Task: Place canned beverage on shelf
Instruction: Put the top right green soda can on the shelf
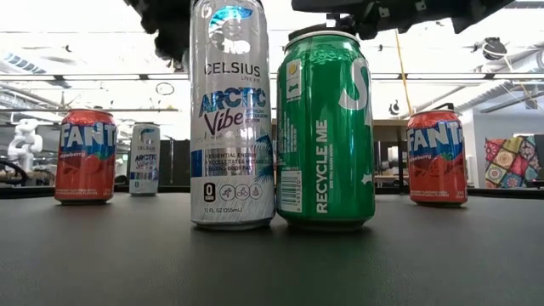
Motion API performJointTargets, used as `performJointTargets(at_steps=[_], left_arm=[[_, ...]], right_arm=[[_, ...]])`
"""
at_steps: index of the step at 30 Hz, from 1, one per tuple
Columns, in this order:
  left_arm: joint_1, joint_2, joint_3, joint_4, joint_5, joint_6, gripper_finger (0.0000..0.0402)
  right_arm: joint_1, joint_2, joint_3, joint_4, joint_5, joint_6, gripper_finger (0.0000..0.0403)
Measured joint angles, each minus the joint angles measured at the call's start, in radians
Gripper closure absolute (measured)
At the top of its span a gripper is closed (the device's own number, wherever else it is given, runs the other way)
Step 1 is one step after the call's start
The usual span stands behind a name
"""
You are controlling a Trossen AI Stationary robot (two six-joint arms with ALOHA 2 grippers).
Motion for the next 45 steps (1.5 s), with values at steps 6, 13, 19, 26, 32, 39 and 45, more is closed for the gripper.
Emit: performJointTargets(at_steps=[6, 13, 19, 26, 32, 39, 45], left_arm=[[-0.071, 0.001, 0.056, 0.003, -0.080, -0.077, 0.0132], [-0.099, 0.023, 0.059, 0.029, -0.111, -0.103, 0.0132], [-0.116, 0.038, 0.059, 0.033, -0.127, -0.103, 0.0132], [-0.140, 0.046, 0.060, 0.073, -0.123, -0.100, 0.0132], [-0.158, 0.046, 0.060, 0.077, -0.136, -0.102, 0.0132], [-0.158, 0.045, 0.060, 0.108, -0.149, -0.101, 0.0132], [-0.160, 0.045, 0.060, 0.114, -0.185, -0.122, 0.0132]], right_arm=[[-0.026, 0.062, 0.036, 0.016, -0.007, 0.034, 0.0085], [-0.029, 0.162, 0.235, -0.194, -0.010, 0.003, 0.0085], [-0.046, 0.242, 0.357, -0.331, -0.007, 0.003, 0.0085], [-0.077, 0.302, 0.406, -0.310, -0.041, 0.009, 0.0085], [-0.078, 0.304, 0.406, -0.289, -0.077, 0.012, 0.0084], [-0.089, 0.303, 0.406, -0.280, -0.096, 0.053, 0.0092], [-0.089, 0.303, 0.406, -0.267, -0.094, 0.076, 0.0093]])
